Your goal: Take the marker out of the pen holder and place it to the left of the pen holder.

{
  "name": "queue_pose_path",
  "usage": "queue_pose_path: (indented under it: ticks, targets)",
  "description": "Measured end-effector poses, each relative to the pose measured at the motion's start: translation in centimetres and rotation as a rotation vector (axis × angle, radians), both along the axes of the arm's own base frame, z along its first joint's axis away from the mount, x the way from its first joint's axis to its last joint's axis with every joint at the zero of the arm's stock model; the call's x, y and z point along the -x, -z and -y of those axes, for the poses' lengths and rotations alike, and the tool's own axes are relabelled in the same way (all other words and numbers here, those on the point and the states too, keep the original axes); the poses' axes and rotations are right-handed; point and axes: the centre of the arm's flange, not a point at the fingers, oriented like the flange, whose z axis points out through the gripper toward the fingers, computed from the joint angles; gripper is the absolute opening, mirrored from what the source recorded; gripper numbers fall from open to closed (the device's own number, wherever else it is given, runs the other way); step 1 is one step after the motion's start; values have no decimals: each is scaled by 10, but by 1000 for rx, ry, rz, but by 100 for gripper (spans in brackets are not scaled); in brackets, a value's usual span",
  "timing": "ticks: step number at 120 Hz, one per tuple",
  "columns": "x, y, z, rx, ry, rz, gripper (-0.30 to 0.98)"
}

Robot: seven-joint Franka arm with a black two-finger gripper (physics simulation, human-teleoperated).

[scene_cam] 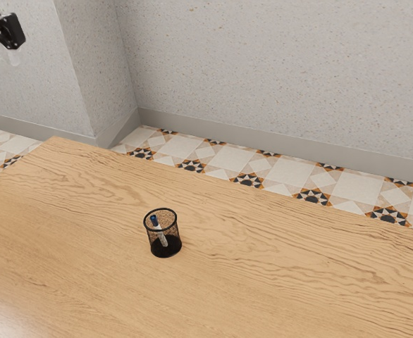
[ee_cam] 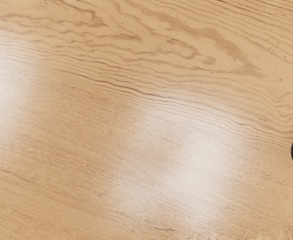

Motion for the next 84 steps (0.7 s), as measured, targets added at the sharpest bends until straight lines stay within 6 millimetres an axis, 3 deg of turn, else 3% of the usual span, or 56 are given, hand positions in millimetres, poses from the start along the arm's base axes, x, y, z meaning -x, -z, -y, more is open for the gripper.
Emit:
queue_pose_path:
  ticks: [8, 16, 23, 36, 40, 48, 53, 63, 84]
  targets:
    - [-41, 20, 86, 14, 200, -36, 69]
    - [-37, 25, 149, -7, 318, -47, 68]
    - [-39, 81, 186, -21, 387, -97, 68]
    - [-74, 225, 250, 43, 483, -204, 68]
    - [-82, 259, 236, 63, 443, -214, 68]
    - [-89, 305, 139, 101, 241, -201, 68]
    - [-87, 328, 110, 114, 170, -194, 68]
    - [-89, 357, 109, 117, 125, -164, 69]
    - [-108, 361, 130, 59, 112, -68, 69]
